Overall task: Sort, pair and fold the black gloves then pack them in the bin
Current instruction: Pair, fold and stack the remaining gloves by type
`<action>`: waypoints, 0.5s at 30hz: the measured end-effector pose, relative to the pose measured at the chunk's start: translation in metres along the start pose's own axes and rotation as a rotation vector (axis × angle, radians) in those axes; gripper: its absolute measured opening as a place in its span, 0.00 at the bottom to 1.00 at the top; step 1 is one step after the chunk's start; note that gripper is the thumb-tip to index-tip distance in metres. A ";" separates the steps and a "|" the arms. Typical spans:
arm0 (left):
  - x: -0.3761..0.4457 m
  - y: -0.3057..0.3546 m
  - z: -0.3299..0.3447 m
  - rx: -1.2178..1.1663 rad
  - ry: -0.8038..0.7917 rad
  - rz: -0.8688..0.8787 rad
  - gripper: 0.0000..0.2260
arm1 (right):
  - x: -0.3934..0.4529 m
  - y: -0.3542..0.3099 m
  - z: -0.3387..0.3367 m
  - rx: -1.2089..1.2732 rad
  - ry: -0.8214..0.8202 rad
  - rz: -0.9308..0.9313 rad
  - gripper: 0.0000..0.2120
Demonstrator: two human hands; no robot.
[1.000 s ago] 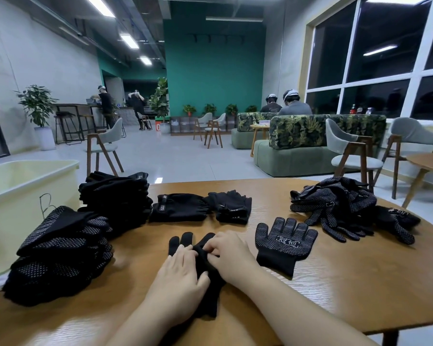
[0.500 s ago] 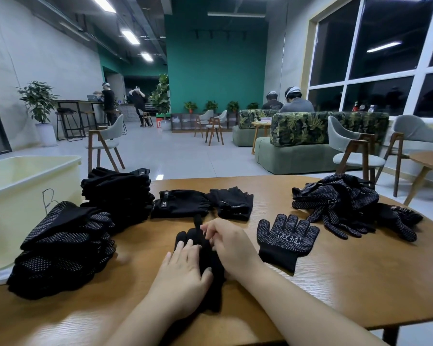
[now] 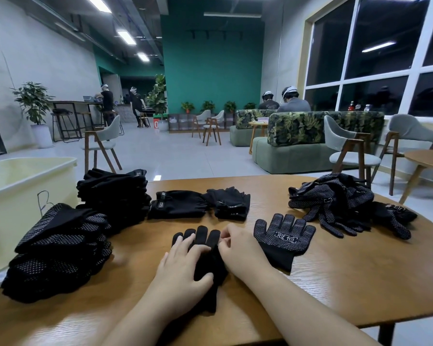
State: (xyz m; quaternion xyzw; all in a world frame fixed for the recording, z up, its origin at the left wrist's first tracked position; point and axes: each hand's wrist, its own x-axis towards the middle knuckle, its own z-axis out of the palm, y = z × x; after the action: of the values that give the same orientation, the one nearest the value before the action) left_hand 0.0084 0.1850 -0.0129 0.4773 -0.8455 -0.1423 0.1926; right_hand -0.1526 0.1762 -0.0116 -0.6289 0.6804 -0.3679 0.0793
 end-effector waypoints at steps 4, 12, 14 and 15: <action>-0.002 -0.005 -0.004 -0.189 0.017 0.052 0.10 | -0.002 -0.002 -0.007 0.001 0.022 -0.035 0.07; -0.004 -0.017 -0.012 -0.330 -0.023 0.219 0.16 | 0.028 0.042 -0.064 -0.089 0.243 0.127 0.14; -0.003 -0.016 -0.014 -0.226 -0.109 0.279 0.13 | 0.037 0.070 -0.076 -0.218 0.205 0.247 0.19; -0.003 -0.014 -0.014 -0.184 -0.145 0.297 0.13 | 0.040 0.082 -0.082 -0.278 0.174 0.310 0.21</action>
State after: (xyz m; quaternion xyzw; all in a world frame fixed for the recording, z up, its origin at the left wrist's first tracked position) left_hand 0.0264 0.1794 -0.0072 0.3160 -0.9019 -0.2229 0.1927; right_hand -0.2721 0.1677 0.0119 -0.4875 0.8175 -0.3066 -0.0116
